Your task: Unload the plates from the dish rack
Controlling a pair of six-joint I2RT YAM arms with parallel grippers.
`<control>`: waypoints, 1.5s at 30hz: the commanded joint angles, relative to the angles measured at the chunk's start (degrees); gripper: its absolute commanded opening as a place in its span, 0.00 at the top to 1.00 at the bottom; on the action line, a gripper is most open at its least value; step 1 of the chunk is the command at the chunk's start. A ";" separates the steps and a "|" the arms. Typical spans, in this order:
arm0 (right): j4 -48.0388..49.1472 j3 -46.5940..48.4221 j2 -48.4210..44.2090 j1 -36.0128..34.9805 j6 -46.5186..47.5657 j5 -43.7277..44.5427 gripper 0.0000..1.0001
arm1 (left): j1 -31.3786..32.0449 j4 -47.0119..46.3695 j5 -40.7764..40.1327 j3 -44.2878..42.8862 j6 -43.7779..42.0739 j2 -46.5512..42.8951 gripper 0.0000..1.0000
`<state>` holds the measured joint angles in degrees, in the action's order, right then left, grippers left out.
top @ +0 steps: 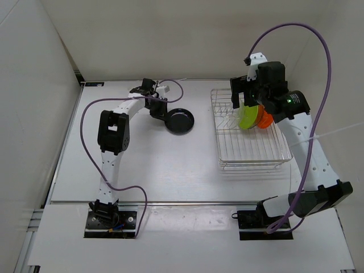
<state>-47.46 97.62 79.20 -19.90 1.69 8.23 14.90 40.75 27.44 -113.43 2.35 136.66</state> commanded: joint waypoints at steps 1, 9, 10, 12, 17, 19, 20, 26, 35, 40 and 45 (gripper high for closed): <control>2.37 0.11 -1.24 0.56 0.24 0.74 0.01 | -0.57 0.38 -3.62 -0.66 -1.65 0.71 0.65; 2.90 -1.64 -1.24 1.61 0.85 0.21 0.01 | -1.62 -0.15 -3.62 2.24 -2.96 -2.44 0.36; 2.90 -2.52 -1.24 1.62 0.85 1.34 0.01 | -1.62 0.38 -4.15 2.24 -2.96 -3.32 0.33; 3.52 -3.31 -1.77 2.15 1.65 2.13 0.01 | -1.62 1.69 -5.72 2.24 -4.36 -5.51 0.23; 5.36 -7.08 -1.77 3.29 3.92 5.21 0.02 | -2.77 1.70 -9.07 7.07 -5.69 -15.44 0.00; 7.03 -9.02 -1.77 3.29 4.98 7.84 0.06 | -2.77 1.70 -10.64 9.26 -7.00 -20.87 0.00; 7.03 -9.03 -0.98 3.29 4.99 8.38 0.06 | -2.77 2.31 -11.87 10.06 -7.01 -22.74 0.00; 8.08 -9.56 3.50 2.76 6.65 11.71 0.19 | -0.13 4.94 -23.47 15.16 -5.96 -35.22 0.00; 10.54 -5.87 12.37 1.01 9.47 14.18 0.43 | 3.39 6.72 -27.26 22.18 -6.83 -47.52 0.00; 14.41 -5.25 18.08 1.00 11.13 16.47 0.45 | 3.39 5.21 -27.27 27.02 -7.36 -52.89 0.00; 17.31 -4.72 22.66 1.00 12.28 18.40 0.49 | 3.39 4.51 -25.07 31.77 -9.81 -59.12 0.00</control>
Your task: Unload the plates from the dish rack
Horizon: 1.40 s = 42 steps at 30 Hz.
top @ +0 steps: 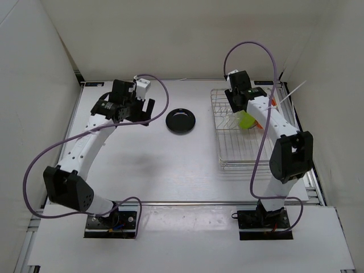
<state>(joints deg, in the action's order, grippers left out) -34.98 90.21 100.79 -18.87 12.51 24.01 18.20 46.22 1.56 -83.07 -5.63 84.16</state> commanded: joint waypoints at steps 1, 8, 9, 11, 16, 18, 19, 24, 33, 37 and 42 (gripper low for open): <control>4.84 2.69 2.55 -0.02 1.98 2.62 0.51 | 0.09 -1.65 0.81 3.24 -2.36 -7.42 0.00; 5.45 4.61 7.13 -0.02 1.99 6.04 0.55 | 0.09 -2.18 0.81 6.60 -3.42 -10.51 0.00; 5.45 4.62 7.83 -0.02 1.99 6.57 0.55 | 0.09 -2.18 0.81 6.60 -3.95 -10.51 0.00; 5.45 5.15 8.45 -0.02 2.60 7.10 0.57 | 0.09 -2.18 1.43 7.65 -3.95 -11.04 0.00; 5.45 5.15 8.98 -0.02 2.60 8.16 0.69 | 0.09 -3.33 1.43 8.18 -3.95 -11.04 0.00; 5.98 5.15 8.98 -0.02 2.60 8.69 0.69 | 0.09 -3.33 1.43 8.71 -3.95 -11.04 0.00; 5.98 5.15 8.98 -0.02 2.60 9.21 0.69 | 0.09 -3.33 1.43 8.71 -3.95 -11.04 0.00; 5.28 5.67 8.98 -0.02 2.08 10.35 0.73 | 0.09 -3.93 1.43 8.71 -3.95 -11.04 0.00; 4.04 6.20 8.98 -1.60 1.55 12.38 0.86 | 0.09 -4.46 1.43 8.71 -3.95 -11.04 0.00; 3.52 6.72 9.50 -1.61 1.02 12.38 0.97 | 0.09 -4.47 1.43 9.32 -3.95 -11.04 0.00; 2.99 6.73 9.51 -1.61 0.49 12.90 1.00 | 0.09 -4.47 1.43 9.85 -3.95 -11.56 0.00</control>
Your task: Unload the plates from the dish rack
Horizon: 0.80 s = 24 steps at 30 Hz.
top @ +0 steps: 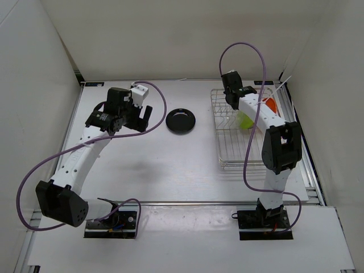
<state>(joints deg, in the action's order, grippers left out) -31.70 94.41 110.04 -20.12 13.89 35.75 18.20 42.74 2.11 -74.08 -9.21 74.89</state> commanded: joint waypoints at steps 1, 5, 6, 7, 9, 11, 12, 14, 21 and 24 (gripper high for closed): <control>-0.29 2.53 0.26 -0.36 -0.88 1.17 1.00 | 0.09 -1.52 0.88 0.87 -0.37 -2.30 0.00; -0.82 2.53 -0.88 -0.89 -0.88 2.22 1.00 | 0.09 -1.52 0.88 0.87 -0.37 -2.30 0.00; -0.82 2.53 -1.49 -0.89 -0.88 2.22 1.00 | 0.09 -1.52 0.88 0.87 -0.37 -2.30 0.00; -1.34 3.05 -2.02 -0.89 -0.88 2.22 1.00 | 0.09 -1.00 0.88 0.18 -0.37 -1.69 0.00; -1.96 4.36 -2.02 -1.41 -0.88 3.01 1.00 | 0.09 -0.99 0.88 -0.53 0.15 -1.68 0.00; -3.71 5.69 -2.55 -1.41 -0.88 4.68 1.00 | 0.09 -0.47 0.88 -1.06 0.16 -1.68 0.00; -3.72 6.91 -3.07 -1.41 -0.27 5.29 1.00 | 0.09 -0.47 0.88 -1.67 0.16 -1.68 0.00; -5.47 8.15 -3.86 -1.41 0.34 5.83 1.00 | 0.09 -0.47 0.88 -2.29 0.78 -1.16 0.00; -7.06 10.96 -9.05 -1.94 1.58 6.97 1.00 | 0.09 0.59 0.26 -6.68 3.93 1.13 0.00; -7.06 11.49 -11.07 -2.56 2.11 7.58 1.00 | 0.09 1.12 1.49 -9.05 5.16 3.59 0.00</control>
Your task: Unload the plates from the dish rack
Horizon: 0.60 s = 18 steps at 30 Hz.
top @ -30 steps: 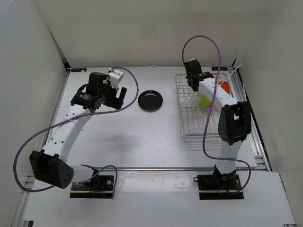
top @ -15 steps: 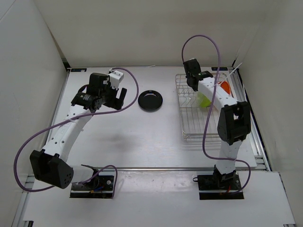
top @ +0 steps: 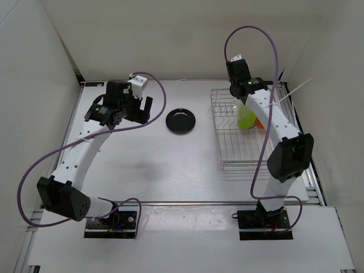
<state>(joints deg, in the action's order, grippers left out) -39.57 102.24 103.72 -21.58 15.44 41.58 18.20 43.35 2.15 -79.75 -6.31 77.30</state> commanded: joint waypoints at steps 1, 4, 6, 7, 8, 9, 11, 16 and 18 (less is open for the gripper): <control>0.81 3.67 -5.54 -1.61 0.55 1.75 1.00 | 0.09 1.03 1.97 -4.01 2.26 1.71 0.00; 0.28 3.67 -7.65 -2.76 0.55 2.63 1.00 | 0.09 1.03 4.69 -6.65 2.79 4.17 0.00; 0.28 3.67 -8.71 -3.47 0.55 2.63 1.00 | 0.61 1.56 7.51 -8.06 3.40 6.19 0.00; -0.32 3.67 -9.58 -4.16 -0.05 2.63 1.00 | 0.61 1.56 9.69 -9.28 3.41 6.90 0.00; -0.85 3.67 -9.59 -4.78 -0.76 2.63 1.00 | 1.40 1.56 11.02 -9.90 3.41 7.60 0.00; -0.86 3.67 -10.29 -4.78 -0.76 1.84 1.00 | 1.40 1.56 12.34 -10.60 3.41 8.91 0.00; -1.74 3.67 -11.00 -5.31 -3.04 -0.61 1.00 | 2.54 0.51 17.43 -12.27 3.93 9.45 0.00; -3.05 2.53 -15.47 -5.31 -8.66 -13.77 1.00 | 4.74 -4.50 27.80 -16.83 10.41 13.83 0.00; -3.05 1.91 -17.05 -5.31 -11.30 -17.57 1.00 | 5.44 -6.87 28.43 -18.51 13.76 15.51 0.00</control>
<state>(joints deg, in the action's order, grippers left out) -43.18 103.70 91.31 -26.89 9.32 31.88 22.35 41.25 23.42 -94.48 1.74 91.98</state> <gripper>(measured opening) 0.010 0.993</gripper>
